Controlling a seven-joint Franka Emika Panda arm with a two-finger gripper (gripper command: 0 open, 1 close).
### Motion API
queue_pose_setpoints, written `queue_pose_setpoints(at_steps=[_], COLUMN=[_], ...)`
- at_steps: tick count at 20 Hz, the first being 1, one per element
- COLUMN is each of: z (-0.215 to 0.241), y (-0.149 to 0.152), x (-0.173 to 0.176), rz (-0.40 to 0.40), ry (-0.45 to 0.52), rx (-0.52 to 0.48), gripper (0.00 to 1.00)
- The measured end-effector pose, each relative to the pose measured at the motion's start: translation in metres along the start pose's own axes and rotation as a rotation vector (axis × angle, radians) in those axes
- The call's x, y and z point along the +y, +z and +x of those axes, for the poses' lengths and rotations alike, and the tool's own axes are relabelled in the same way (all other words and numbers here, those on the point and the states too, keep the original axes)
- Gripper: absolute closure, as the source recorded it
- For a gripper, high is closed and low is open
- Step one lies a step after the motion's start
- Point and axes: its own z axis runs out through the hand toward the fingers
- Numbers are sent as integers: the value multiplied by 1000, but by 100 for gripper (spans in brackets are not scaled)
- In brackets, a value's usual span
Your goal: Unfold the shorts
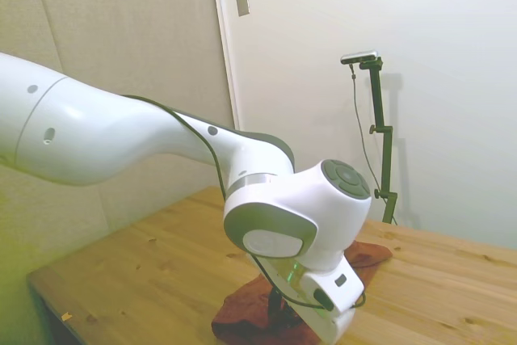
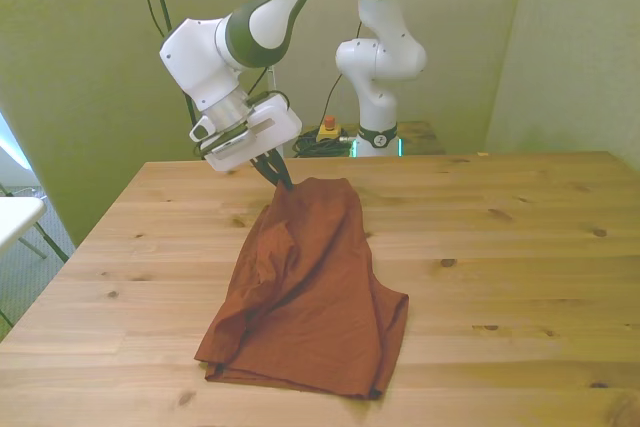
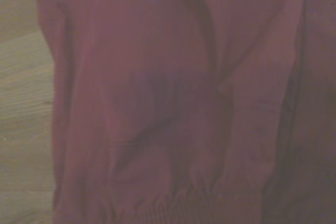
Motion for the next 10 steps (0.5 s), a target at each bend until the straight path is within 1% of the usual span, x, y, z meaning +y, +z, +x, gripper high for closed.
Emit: queue_pose_setpoints(at_steps=[2,4,10], z=[-16,-38,-124], y=[-3,1,38], x=[-20,-49,-153], rz=[-6,-23,-106], ry=[-33,-71,-204], rx=[4,2,18], gripper=[100,100,100])
